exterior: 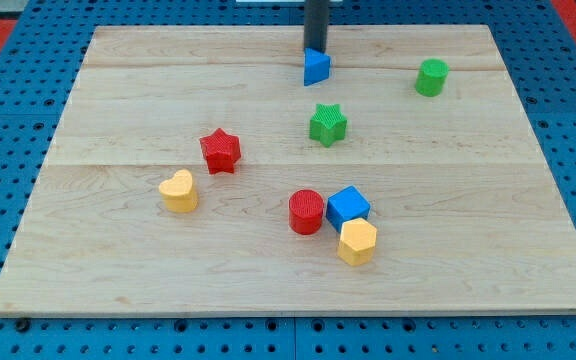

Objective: Make a horizontal line out of green blocks and the blue triangle

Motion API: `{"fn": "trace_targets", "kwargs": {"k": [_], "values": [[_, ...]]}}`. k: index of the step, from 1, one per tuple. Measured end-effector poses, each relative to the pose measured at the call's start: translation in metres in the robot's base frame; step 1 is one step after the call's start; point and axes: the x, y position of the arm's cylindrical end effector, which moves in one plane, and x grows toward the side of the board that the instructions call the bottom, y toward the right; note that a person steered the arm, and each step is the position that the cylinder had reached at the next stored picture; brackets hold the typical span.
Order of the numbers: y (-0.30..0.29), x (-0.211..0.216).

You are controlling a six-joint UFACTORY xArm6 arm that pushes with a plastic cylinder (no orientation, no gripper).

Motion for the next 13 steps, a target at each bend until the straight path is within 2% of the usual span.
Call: {"fn": "trace_targets", "kwargs": {"k": [2,3,4,5,6,7,8,10,11,12,13], "values": [[0.001,0.039],[-0.067,0.037],[-0.047,0.092],[0.007,0.1],[0.03,0.105],[0.098,0.131],[0.08,0.148],[-0.036,0.103],[0.024,0.137],[0.022,0.185],[-0.007,0.156]]}}
